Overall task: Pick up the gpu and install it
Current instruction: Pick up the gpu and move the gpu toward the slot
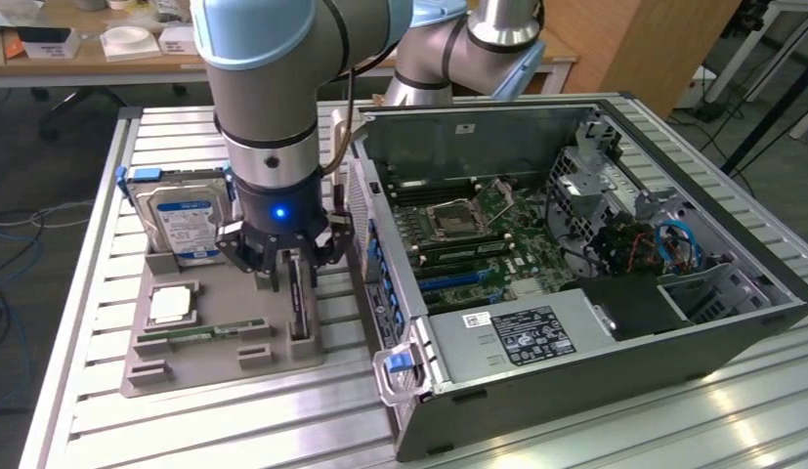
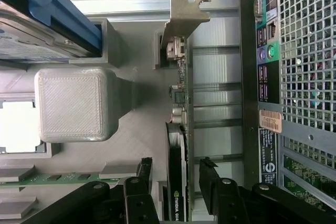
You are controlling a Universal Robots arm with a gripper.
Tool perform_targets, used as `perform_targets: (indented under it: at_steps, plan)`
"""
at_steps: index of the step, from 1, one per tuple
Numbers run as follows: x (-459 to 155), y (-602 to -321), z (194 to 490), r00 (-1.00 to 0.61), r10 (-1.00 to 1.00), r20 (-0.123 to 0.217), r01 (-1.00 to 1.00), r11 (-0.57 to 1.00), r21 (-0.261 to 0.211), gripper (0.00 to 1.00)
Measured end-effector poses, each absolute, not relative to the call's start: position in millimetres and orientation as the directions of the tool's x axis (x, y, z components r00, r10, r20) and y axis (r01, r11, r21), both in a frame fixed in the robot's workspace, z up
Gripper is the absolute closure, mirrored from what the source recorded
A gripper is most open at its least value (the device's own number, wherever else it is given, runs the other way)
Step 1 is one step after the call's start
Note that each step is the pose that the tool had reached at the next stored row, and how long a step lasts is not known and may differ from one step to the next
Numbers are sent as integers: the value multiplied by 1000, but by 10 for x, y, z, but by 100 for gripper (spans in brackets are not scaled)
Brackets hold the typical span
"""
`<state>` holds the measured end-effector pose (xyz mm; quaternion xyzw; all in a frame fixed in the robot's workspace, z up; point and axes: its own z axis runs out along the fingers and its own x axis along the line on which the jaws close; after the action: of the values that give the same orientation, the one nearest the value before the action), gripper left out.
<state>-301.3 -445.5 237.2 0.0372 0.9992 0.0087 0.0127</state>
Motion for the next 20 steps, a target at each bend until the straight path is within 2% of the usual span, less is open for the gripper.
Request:
perform_targets:
  at_steps: [11,12,19,20]
  plan:
    - [-3013,-4455,2371,-997,75,-25,74,997,18,52]
    - [-3013,-4455,2371,-997,75,-25,74,997,18,59]
    - [-3013,-4455,2371,-997,75,-25,74,997,18,61]
    - [-3013,-4455,2371,-997,75,-25,74,997,18,67]
